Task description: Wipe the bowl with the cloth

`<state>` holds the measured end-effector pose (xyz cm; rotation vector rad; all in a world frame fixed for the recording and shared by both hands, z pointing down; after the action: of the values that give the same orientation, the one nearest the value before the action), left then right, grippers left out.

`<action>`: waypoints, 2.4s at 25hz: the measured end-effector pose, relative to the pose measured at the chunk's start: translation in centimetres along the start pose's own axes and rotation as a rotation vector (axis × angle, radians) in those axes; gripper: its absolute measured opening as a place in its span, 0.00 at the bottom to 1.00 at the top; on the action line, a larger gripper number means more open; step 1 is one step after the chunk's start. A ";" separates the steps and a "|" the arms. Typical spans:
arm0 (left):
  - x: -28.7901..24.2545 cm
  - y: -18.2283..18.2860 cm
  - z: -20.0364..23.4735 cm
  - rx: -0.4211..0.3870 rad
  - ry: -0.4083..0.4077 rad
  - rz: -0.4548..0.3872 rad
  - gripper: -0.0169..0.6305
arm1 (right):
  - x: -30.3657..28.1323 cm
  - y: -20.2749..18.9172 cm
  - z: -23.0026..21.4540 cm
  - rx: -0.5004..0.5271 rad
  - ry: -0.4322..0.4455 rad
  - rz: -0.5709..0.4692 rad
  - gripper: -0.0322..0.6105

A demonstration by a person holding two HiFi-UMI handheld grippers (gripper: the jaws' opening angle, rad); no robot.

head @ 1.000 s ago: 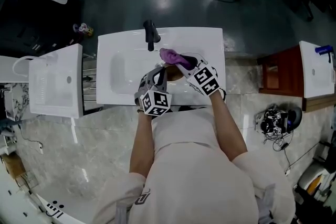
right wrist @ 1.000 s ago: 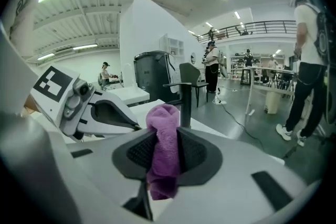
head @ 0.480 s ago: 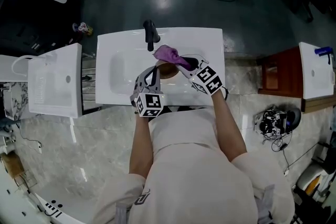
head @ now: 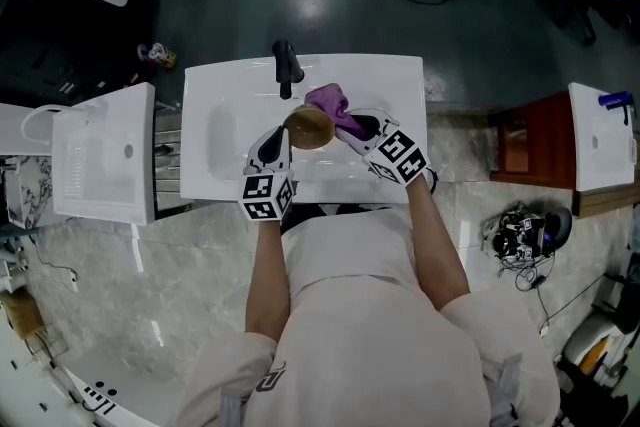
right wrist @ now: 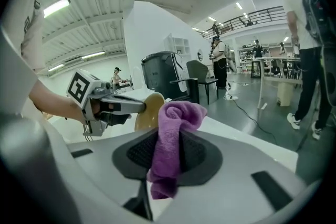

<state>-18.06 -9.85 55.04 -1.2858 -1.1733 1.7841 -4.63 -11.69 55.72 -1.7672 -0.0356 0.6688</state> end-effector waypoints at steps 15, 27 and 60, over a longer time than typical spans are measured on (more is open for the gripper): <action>-0.7 -2.1 1.4 0.754 -0.096 -0.073 0.04 | 0.1 0.4 2.2 -0.042 0.169 -0.060 0.19; -1.2 -2.9 0.8 0.949 -0.254 -0.081 0.04 | -0.4 -1.0 5.4 -0.016 0.337 0.017 0.19; -1.2 -3.9 -5.4 1.221 -0.661 0.129 0.04 | -0.2 -1.7 0.0 0.545 -0.164 0.180 0.19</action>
<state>-12.54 -7.80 58.40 -0.0407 -0.0742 2.4395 -4.27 -11.25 57.33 -1.1973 0.1801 0.8597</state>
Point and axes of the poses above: the fingertips, and each gripper's own axes: x backward along the fingers, z to its left, y out of its top, the point moved 2 cm from there along x, backward along the fingers, and after that the axes turned 1 degree about x, right-handed, at the moved point
